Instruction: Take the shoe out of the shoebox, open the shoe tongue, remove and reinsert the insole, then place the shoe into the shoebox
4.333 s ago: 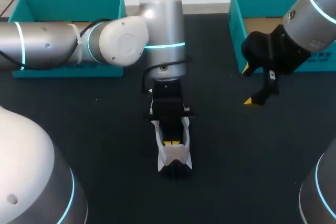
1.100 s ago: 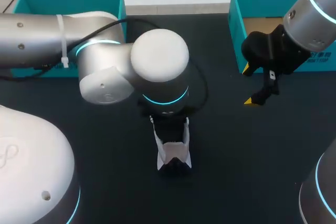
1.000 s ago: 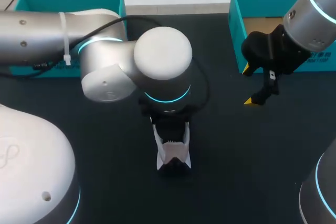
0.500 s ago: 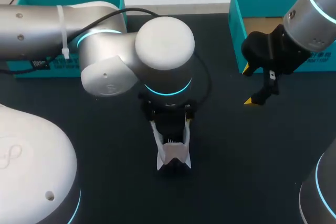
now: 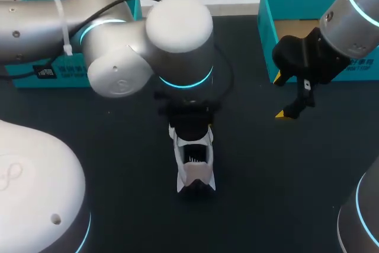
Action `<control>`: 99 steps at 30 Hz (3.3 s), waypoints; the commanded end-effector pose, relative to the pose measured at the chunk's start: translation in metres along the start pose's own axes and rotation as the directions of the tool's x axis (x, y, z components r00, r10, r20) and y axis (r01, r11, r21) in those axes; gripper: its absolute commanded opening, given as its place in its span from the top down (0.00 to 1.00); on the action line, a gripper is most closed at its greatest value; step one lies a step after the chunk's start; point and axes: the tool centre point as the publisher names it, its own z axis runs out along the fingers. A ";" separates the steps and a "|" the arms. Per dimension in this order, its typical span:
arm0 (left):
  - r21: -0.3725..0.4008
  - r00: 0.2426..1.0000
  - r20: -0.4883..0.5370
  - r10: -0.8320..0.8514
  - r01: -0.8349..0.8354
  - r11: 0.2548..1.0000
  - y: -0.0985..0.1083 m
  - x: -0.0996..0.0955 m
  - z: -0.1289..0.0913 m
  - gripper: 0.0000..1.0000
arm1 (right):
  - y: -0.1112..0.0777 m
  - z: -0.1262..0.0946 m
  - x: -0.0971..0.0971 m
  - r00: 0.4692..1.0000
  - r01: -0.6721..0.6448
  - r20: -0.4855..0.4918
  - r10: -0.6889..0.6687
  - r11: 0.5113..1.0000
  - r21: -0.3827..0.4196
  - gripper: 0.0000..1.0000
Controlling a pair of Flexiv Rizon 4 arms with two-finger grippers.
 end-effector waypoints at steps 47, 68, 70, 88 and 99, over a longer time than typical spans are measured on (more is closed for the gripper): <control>0.166 0.792 -0.095 -0.603 0.610 0.775 -0.034 0.071 -0.058 0.00 | 0.001 0.002 -0.001 1.000 0.000 -0.001 0.000 1.000 0.003 0.00; 0.112 0.105 -0.111 -0.988 0.989 0.093 -0.102 0.046 -0.044 0.00 | 0.001 0.002 -0.001 1.000 0.000 -0.001 0.000 1.000 0.003 0.00; 0.114 0.086 -0.121 -0.989 0.991 0.073 -0.108 0.039 -0.038 0.00 | 0.001 0.002 -0.001 1.000 0.000 -0.001 0.000 1.000 0.003 0.00; 0.063 0.078 -0.132 -0.988 0.996 0.071 -0.126 -0.001 0.023 0.00 | 0.001 0.002 -0.001 1.000 0.000 -0.001 0.000 1.000 0.003 0.00; 0.016 0.069 -0.147 -0.987 0.998 0.067 -0.140 0.007 0.051 0.36 | 0.001 0.002 -0.001 1.000 0.000 -0.001 0.000 1.000 0.003 0.00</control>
